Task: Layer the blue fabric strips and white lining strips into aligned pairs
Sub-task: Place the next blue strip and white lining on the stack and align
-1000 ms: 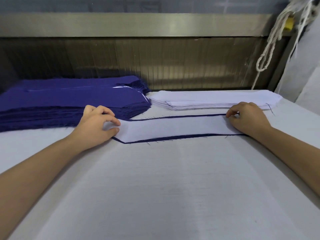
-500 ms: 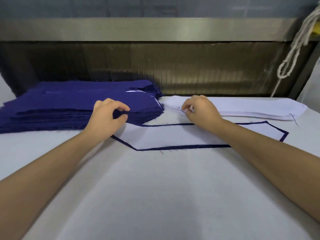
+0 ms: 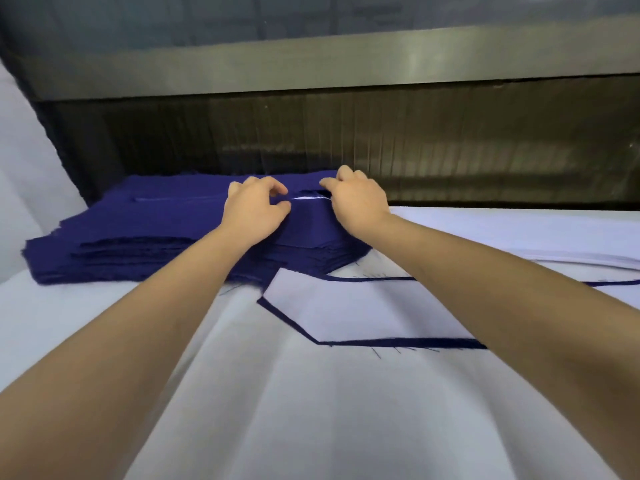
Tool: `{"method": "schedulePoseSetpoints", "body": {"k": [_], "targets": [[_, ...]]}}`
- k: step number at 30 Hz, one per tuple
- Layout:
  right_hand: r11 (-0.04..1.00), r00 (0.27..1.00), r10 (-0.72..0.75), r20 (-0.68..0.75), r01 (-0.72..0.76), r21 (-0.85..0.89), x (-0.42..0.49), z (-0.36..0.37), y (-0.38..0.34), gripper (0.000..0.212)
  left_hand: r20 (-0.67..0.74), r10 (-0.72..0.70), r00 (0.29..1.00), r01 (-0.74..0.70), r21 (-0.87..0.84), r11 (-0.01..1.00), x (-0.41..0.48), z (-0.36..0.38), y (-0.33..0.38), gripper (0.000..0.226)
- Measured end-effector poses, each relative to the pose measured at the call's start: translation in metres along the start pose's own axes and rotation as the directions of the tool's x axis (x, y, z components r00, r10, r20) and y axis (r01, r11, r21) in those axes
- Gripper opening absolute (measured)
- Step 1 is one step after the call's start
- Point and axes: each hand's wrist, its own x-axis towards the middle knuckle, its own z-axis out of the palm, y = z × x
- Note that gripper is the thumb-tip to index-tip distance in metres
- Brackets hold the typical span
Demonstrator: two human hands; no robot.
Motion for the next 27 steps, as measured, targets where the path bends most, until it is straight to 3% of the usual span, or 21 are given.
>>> {"method": "schedulePoseSetpoints", "body": {"k": [10, 14, 18, 22, 27], "targets": [[1.000, 0.999, 0.017, 0.030, -0.017, -0.002, 0.029, 0.000, 0.000, 0.030, 0.053, -0.022, 0.998, 0.019, 0.065, 0.998, 0.022, 0.013, -0.003, 0.030], [0.990, 0.999, 0.011, 0.049, -0.018, 0.139, 0.033, -0.001, 0.007, 0.027, 0.050, -0.019, 0.999, 0.015, 0.072, 0.997, 0.025, 0.016, -0.007, 0.029], [0.879, 0.992, 0.124, 0.038, -0.127, 0.459, 0.032, 0.000, 0.013, 0.017, 0.049, 0.025, 0.998, -0.027, 0.049, 0.998, 0.029, 0.019, -0.013, 0.026], [0.826, 0.983, 0.178, 0.034, -0.168, 0.538, 0.035, 0.004, 0.011, 0.007, 0.030, 0.040, 0.999, -0.041, 0.047, 0.998, 0.030, 0.018, -0.015, 0.025], [0.766, 0.978, 0.197, 0.064, -0.194, 0.612, 0.041, -0.007, 0.006, 0.011, 0.052, 0.034, 0.998, -0.036, 0.037, 0.999, 0.032, 0.015, -0.012, 0.028]]}}
